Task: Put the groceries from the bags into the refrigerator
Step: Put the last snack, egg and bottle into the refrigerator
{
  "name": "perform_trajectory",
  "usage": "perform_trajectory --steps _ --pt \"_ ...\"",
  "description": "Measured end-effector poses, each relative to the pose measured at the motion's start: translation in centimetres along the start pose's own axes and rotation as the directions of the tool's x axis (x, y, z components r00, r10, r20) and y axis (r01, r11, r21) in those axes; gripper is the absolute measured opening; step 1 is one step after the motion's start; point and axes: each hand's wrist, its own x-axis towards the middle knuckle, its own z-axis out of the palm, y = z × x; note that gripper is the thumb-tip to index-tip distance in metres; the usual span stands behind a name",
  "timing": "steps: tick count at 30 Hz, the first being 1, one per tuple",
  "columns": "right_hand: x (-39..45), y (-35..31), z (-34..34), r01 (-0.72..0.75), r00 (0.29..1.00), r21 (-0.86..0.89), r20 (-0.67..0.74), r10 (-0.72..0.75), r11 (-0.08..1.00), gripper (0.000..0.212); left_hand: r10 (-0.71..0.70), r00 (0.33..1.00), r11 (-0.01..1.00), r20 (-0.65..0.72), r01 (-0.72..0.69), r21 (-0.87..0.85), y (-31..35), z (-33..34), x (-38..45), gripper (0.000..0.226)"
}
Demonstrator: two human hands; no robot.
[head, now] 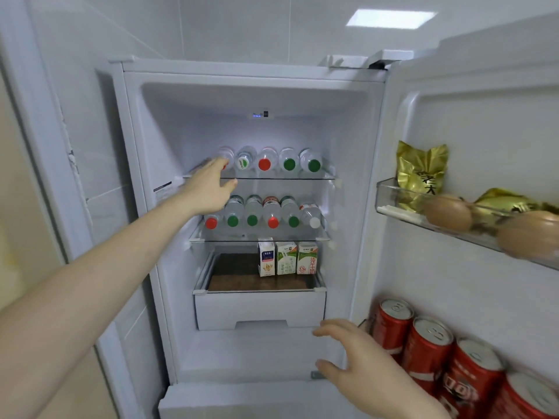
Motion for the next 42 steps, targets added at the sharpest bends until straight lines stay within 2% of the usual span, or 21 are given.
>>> perform_trajectory --steps 4,7,12,19,24,28,35,42 --pt "-4.0 0.7 -1.3 0.052 0.999 0.022 0.013 -0.053 0.998 0.049 0.059 0.996 0.995 -0.069 -0.064 -0.078 4.6 -0.6 -7.4 0.044" --pt "-7.4 1.4 -2.8 0.068 0.997 -0.005 0.047 -0.068 0.998 0.052 0.096 0.994 0.990 -0.043 -0.100 -0.100 7.4 0.0 -14.3 0.040" --pt "-12.7 2.3 -4.1 0.110 0.991 -0.043 0.077 -0.107 0.993 0.059 0.006 0.999 0.992 0.040 -0.001 -0.125 9.5 2.2 -26.6 0.037" --pt "-18.0 2.4 -5.2 -0.010 0.997 -0.117 0.080 0.019 0.993 0.066 -0.155 0.974 0.975 0.163 0.177 -0.132 11.0 2.2 -39.3 0.033" --pt "-20.1 1.0 -4.7 -0.080 0.992 -0.243 0.074 0.100 0.967 0.067 -0.178 0.968 0.972 0.177 0.201 -0.121 12.0 0.3 -42.8 0.032" --pt "-20.3 -1.0 -3.5 -0.142 0.984 -0.299 0.060 0.167 0.944 0.065 -0.168 0.969 0.960 0.179 0.202 -0.193 13.3 -1.1 -44.6 0.030" --pt "-19.4 -5.1 -1.1 -0.159 0.982 -0.278 0.056 0.182 0.947 0.054 -0.144 0.976 0.955 0.161 0.180 -0.237 14.8 -2.7 -48.2 0.029" --pt "-21.8 -10.6 0.8 -0.043 0.999 -0.093 -0.007 0.043 0.995 0.046 -0.125 0.984 0.949 0.124 0.155 -0.273 13.9 -5.3 -50.4 0.024"
